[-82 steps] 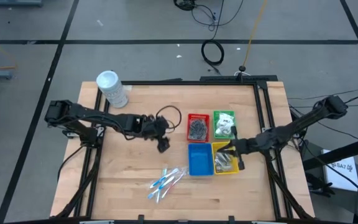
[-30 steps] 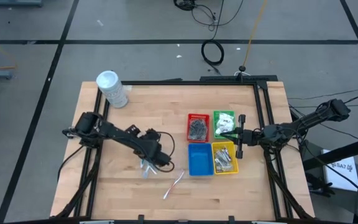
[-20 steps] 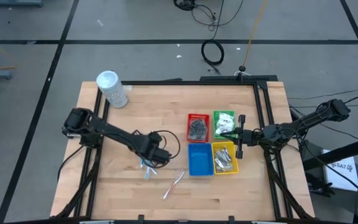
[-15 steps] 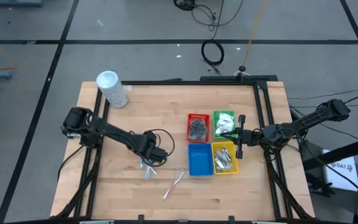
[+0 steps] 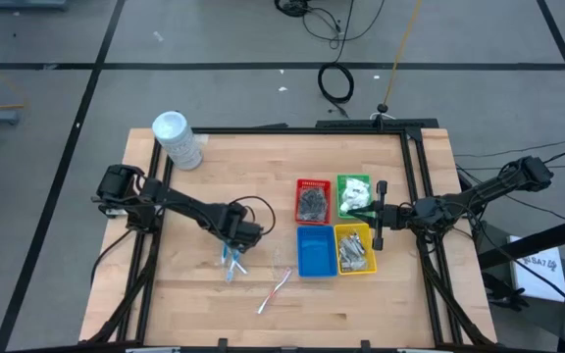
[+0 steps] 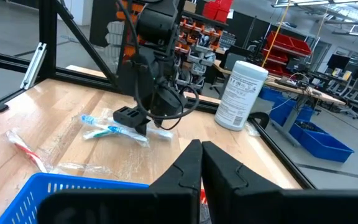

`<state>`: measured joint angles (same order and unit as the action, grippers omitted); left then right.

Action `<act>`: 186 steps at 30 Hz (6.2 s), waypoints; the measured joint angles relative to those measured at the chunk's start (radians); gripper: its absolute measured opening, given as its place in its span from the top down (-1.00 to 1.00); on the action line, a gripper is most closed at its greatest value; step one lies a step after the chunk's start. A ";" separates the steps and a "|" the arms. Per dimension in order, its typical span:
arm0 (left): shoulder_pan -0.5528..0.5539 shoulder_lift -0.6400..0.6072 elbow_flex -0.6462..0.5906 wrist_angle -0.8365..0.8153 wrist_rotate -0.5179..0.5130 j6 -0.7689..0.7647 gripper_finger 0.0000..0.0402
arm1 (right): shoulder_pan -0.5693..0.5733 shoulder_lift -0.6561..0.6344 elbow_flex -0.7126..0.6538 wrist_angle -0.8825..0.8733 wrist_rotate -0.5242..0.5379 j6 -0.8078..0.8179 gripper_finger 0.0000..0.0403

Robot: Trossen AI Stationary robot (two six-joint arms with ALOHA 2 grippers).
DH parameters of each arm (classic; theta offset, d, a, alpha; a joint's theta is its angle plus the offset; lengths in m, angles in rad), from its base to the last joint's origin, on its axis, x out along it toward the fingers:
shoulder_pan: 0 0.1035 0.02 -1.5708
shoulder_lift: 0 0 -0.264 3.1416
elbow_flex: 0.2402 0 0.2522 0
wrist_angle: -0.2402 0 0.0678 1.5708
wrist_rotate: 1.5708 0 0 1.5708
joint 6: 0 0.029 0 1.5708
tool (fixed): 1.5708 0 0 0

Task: Pick & Place Travel size toiletries
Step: Put the blue toothbrush into the blue bin

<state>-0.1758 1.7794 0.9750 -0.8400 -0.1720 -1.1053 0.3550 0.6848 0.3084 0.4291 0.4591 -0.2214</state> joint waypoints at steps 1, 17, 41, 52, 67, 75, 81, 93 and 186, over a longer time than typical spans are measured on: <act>0.002 0.001 0.001 0.007 0.007 -0.003 -0.35 | 0.000 0.000 0.000 0.000 0.000 0.000 1.00; 0.036 -0.015 0.003 0.027 -0.081 0.085 0.88 | -0.022 0.000 0.000 0.000 0.014 -0.009 1.00; -0.004 -0.217 0.058 1.051 -0.267 0.803 0.94 | -0.062 -0.004 -0.024 0.017 0.015 0.000 1.00; -0.003 0.119 0.058 1.724 0.087 0.853 0.97 | -0.060 -0.020 -0.024 0.037 0.012 0.000 1.00; -0.004 0.211 0.059 1.748 0.006 0.718 0.94 | -0.060 -0.021 -0.024 0.039 0.012 0.000 1.00; -0.004 0.212 0.059 1.654 0.003 0.713 0.87 | -0.060 -0.021 -0.024 0.038 0.012 0.000 1.00; -0.004 0.212 0.059 1.615 -0.013 0.722 0.79 | -0.060 -0.021 -0.024 0.038 0.011 0.000 1.00; -0.004 0.211 0.059 1.613 -0.039 0.727 -0.04 | -0.060 -0.021 -0.023 0.038 0.011 0.000 1.00; -0.061 0.002 0.092 0.154 -0.012 -0.021 0.94 | -0.060 -0.021 -0.023 0.006 0.011 0.023 1.00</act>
<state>-0.2367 1.7809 1.0665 -0.6857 -0.1840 -1.1266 0.2951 0.6643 0.2859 0.4347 0.4705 -0.1982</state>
